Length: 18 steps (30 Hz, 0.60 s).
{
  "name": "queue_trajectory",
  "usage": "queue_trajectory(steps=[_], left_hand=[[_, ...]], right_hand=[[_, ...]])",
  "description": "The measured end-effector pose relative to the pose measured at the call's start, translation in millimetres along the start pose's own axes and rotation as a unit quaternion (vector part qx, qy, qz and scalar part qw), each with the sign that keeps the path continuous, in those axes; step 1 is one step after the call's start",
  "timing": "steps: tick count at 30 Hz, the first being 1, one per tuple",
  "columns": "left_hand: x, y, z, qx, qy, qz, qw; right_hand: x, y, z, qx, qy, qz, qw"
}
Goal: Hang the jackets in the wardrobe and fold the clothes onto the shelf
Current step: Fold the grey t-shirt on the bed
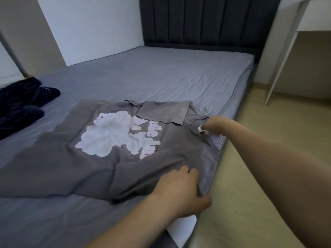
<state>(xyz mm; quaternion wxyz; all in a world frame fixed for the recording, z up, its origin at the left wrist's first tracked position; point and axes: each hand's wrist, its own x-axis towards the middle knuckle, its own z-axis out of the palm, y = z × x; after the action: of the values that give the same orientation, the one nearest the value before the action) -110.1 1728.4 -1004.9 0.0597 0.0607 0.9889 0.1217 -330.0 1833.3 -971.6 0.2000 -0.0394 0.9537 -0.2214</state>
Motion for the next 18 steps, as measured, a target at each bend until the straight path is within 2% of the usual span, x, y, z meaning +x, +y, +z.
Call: queue_trajectory(steps=[2,5,8,11,15,18], left_hand=[[26.9,27.8,6.7,0.088,-0.024,-0.027,0.995],[57.5,44.4,5.2,0.178,-0.026,-0.064,0.982],[73.3,47.4,8.7,0.186,-0.066,-0.089,0.976],[80.3,47.2,14.8,0.188,-0.069,-0.073,0.977],[84.0,36.7,5.1,0.123,-0.015,-0.041,0.991],[80.4,15.1,-6.3,-0.031,0.047,-0.07,0.996]], right_hand=[[21.0,2.7,-3.5,0.065,-0.036,0.012,0.997],[48.3,7.7,-2.6,0.123,-0.036,0.028,0.991],[79.0,8.8,-3.4,0.199,-0.021,0.012,0.98],[104.3,7.8,-2.5,0.22,-0.027,0.017,0.975],[123.2,6.2,-0.4,0.157,-0.018,0.015,0.987],[125.5,5.5,-12.8,0.172,-0.044,0.025,0.984]])
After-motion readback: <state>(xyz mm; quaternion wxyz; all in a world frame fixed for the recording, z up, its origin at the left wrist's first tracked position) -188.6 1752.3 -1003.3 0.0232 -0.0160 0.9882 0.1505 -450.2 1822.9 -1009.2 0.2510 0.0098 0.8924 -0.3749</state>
